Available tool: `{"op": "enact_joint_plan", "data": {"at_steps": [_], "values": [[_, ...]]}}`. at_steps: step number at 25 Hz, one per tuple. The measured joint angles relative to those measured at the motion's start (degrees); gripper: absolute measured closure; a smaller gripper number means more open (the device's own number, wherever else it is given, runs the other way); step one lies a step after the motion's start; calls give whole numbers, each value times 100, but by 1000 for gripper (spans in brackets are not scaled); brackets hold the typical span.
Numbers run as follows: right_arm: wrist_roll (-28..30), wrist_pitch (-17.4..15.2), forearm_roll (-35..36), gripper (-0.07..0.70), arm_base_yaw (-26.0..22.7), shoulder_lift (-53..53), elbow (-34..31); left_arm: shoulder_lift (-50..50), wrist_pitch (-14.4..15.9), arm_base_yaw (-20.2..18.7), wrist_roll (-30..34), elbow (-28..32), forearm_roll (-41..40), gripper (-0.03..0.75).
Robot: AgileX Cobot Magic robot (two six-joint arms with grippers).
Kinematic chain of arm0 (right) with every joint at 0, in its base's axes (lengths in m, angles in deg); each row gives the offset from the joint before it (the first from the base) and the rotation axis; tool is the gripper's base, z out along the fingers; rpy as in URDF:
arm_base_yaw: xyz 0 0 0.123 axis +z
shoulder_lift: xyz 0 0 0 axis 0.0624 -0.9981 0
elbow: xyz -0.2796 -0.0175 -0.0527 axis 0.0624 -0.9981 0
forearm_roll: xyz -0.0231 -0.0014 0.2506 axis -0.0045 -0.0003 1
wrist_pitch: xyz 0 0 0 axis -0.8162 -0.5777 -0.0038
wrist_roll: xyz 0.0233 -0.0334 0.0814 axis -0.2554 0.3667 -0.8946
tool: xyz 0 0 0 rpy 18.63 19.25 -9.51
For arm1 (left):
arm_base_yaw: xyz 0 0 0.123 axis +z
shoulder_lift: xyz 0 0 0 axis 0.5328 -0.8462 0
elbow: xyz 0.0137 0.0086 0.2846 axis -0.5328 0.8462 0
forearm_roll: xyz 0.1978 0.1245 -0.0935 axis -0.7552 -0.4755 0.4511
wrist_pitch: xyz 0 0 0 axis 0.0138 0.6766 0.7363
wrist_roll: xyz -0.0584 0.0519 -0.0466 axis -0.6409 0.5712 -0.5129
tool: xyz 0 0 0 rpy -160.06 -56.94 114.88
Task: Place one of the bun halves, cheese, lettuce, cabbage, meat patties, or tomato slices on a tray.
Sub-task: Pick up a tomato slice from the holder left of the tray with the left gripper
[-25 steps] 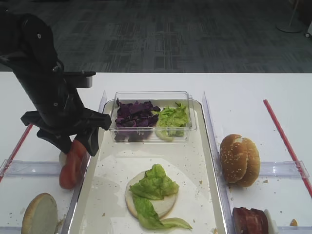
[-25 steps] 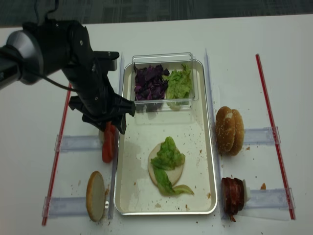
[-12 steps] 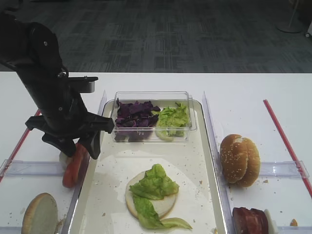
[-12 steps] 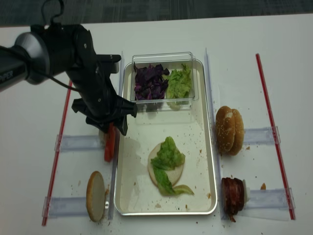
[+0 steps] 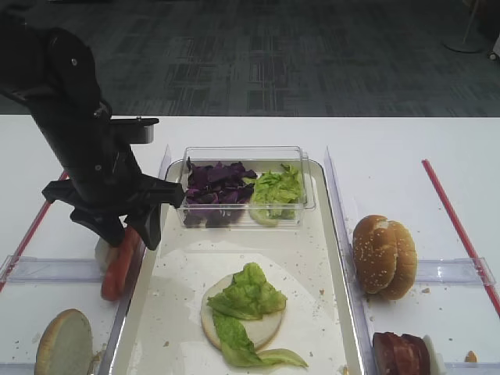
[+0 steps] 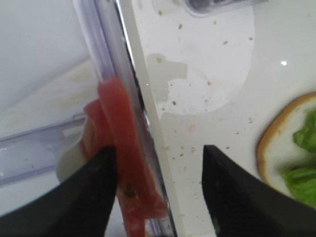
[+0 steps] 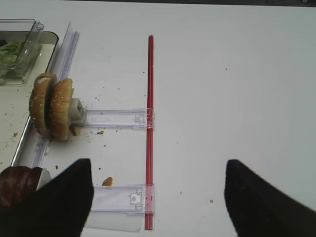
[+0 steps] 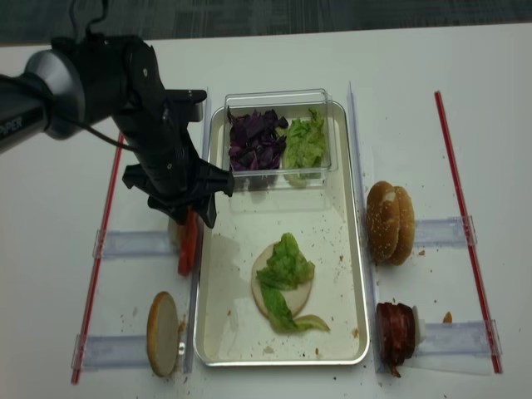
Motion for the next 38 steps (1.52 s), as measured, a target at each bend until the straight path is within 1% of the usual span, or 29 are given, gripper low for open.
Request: {"op": "enact_joint_plan", "data": {"at_steps": [4,14,31,38], "values": [[0,0,0,61,0,0,0,0,45,0,0,-144,11,360],[0,0,0,61,0,0,0,-47,202,0,0,-154,20,367],[0,0,0,61,0,0,0,-47,229,0,-12,-154,-46,371],[0,0,0,61,0,0,0,-47,229,0,-22,-154,-74,419]]}}
